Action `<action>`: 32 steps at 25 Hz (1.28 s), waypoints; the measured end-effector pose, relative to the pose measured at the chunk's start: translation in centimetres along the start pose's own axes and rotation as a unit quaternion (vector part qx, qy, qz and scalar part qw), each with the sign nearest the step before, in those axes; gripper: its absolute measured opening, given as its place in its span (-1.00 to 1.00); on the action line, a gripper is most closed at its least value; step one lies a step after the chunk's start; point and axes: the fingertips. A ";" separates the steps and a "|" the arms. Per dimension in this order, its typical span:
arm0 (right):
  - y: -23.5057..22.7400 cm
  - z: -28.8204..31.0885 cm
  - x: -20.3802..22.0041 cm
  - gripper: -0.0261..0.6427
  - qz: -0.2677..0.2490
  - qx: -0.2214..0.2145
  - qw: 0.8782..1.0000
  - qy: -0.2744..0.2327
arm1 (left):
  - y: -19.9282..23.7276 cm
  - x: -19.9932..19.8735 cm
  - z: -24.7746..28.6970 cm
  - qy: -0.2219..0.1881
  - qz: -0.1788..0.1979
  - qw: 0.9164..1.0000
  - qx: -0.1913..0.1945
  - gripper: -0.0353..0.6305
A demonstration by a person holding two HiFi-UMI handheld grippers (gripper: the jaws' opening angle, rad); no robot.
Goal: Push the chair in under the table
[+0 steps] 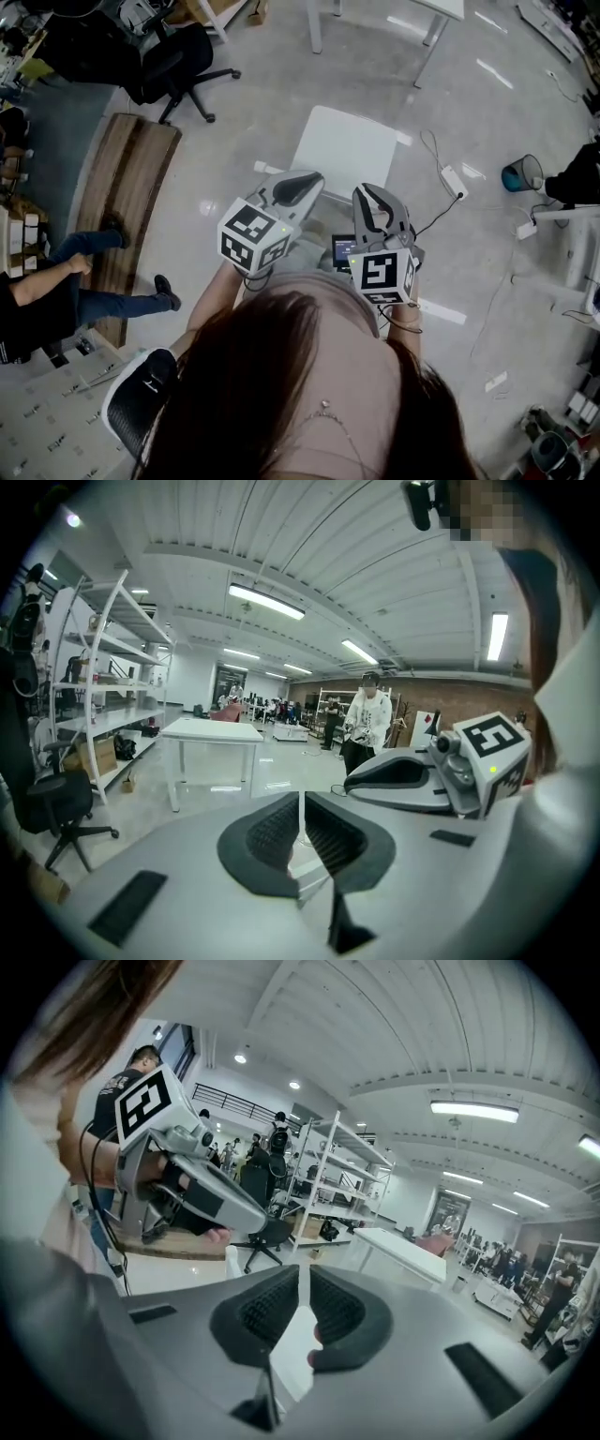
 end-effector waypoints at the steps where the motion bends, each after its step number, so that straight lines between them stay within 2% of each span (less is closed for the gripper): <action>1: 0.0 0.2 0.1 -0.86 -0.002 -0.002 1.000 0.002 | 0.1 0.1 0.1 0.005 0.003 1.000 0.003 -0.87; 3: 0.1 0.6 0.2 -0.85 -0.003 -0.006 1.000 0.005 | 0.2 0.4 0.4 0.016 0.009 1.000 0.013 -0.83; 5: 0.3 1.0 0.5 -0.85 -0.006 -0.011 1.000 0.009 | 0.2 0.9 0.8 0.029 0.016 0.999 0.025 -0.67; 12: 1.7 2.6 1.5 -0.84 -0.017 -0.040 0.999 0.033 | 1.3 2.4 1.8 0.064 0.035 0.997 0.040 -0.59; 15: 2.5 3.3 1.9 -0.69 -0.022 -0.058 0.997 0.045 | 1.9 3.1 1.9 0.081 0.046 0.995 0.048 -0.57; 20: 3.5 4.4 3.1 -0.61 -0.036 -0.079 0.994 0.067 | 2.6 4.2 2.1 0.108 0.062 0.990 0.062 -0.55; 23: 4.2 5.3 3.7 -0.60 -0.045 -0.089 0.992 0.084 | 3.3 5.6 2.0 0.139 0.082 0.984 0.074 -0.52; 27: 4.6 6.1 4.7 -0.56 -0.050 -0.103 0.988 0.104 | 4.1 7.6 2.2 0.181 0.136 0.970 0.087 -0.47; 32: 5.3 6.7 6.3 -0.56 -0.063 -0.113 0.984 0.124 | 4.4 9.2 2.8 0.213 0.177 0.956 0.100 -0.45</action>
Point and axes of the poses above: the fingertips, and each gripper's own axes: z forward along the fingers, y to its left, x out of its underside, and after that the axes turned 3 degrees about x, right-handed
